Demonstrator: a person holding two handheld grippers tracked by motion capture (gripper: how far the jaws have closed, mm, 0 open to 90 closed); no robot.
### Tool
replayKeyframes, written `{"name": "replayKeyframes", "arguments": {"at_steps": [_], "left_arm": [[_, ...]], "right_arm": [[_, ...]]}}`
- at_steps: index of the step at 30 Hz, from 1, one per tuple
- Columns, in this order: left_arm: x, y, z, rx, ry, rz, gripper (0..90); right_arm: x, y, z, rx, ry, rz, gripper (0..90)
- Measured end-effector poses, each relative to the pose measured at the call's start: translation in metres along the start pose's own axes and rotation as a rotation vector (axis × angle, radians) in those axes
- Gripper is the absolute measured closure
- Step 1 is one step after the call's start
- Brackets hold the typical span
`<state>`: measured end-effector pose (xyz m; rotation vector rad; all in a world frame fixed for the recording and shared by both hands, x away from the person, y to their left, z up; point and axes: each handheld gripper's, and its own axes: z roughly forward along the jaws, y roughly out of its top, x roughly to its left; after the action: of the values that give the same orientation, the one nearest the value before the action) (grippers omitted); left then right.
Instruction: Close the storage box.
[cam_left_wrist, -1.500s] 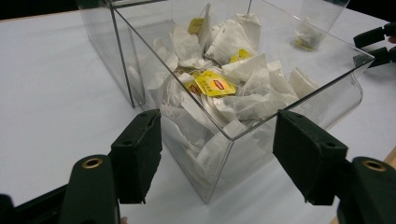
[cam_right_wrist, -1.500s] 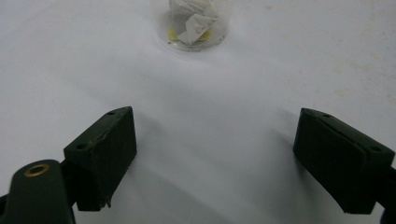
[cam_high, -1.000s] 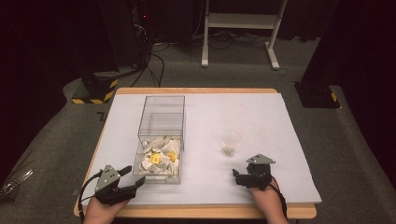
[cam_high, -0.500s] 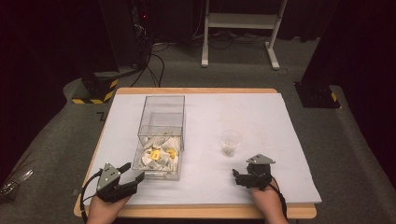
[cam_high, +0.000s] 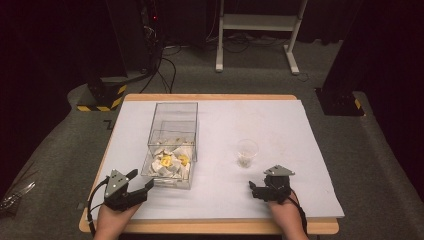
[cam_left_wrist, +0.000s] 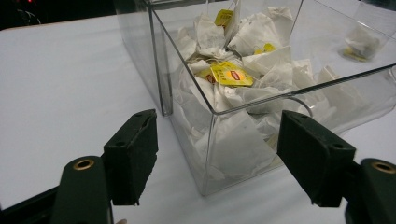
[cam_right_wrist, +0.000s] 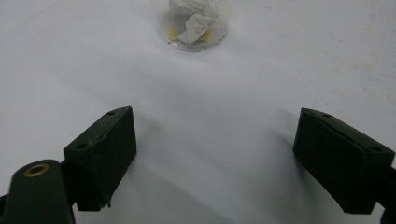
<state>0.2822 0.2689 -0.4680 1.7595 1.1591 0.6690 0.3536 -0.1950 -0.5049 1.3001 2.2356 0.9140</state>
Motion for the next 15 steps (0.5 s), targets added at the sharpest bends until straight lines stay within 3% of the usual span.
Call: {"name": "replayKeyframes", "arguments": {"at_steps": [15], "left_arm": [[0.0032,0.0050,0.0096,-0.011,0.022,0.005,22.1]], "right_arm": [[-0.0001,0.0000,0.0001,-0.001,0.000,-0.001,13.0]]}}
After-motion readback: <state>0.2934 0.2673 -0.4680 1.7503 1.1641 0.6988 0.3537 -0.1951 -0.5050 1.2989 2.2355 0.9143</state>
